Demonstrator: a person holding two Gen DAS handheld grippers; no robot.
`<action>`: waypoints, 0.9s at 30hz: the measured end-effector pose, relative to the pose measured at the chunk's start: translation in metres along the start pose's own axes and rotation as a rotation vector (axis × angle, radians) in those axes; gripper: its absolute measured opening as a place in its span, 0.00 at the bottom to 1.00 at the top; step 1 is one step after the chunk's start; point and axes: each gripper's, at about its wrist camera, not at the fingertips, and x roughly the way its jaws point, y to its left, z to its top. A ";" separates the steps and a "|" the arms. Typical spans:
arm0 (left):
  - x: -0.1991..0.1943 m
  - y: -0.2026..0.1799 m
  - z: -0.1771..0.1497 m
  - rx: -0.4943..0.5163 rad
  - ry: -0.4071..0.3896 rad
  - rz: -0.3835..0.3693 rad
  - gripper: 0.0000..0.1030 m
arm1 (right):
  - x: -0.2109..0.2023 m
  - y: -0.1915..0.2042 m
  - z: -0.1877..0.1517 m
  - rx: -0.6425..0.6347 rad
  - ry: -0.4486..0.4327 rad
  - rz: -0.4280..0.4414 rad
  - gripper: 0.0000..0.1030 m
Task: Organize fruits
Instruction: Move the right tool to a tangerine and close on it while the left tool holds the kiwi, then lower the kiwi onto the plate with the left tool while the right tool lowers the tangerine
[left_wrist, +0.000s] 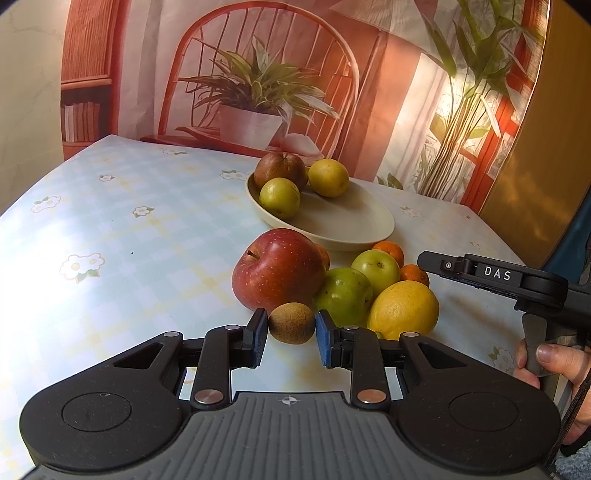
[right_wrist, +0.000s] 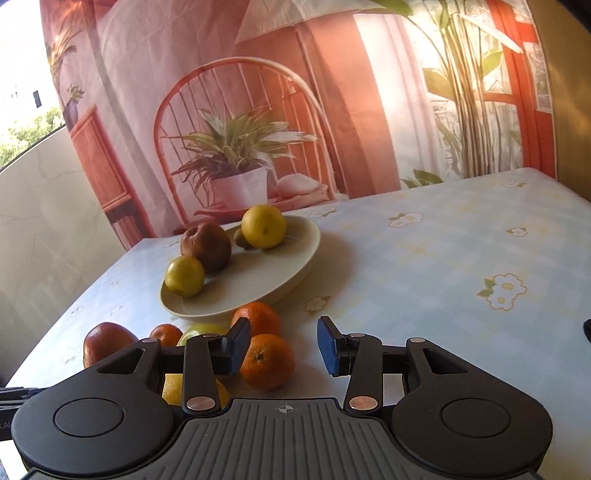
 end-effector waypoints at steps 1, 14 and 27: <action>0.000 0.000 0.000 0.000 0.000 0.001 0.29 | 0.003 0.003 0.000 -0.005 0.017 0.009 0.36; 0.004 0.001 0.001 -0.003 0.007 0.005 0.29 | 0.008 -0.001 -0.006 0.019 0.077 0.030 0.36; 0.000 -0.002 -0.001 0.012 -0.005 0.007 0.29 | 0.003 -0.007 -0.006 0.056 0.055 0.017 0.32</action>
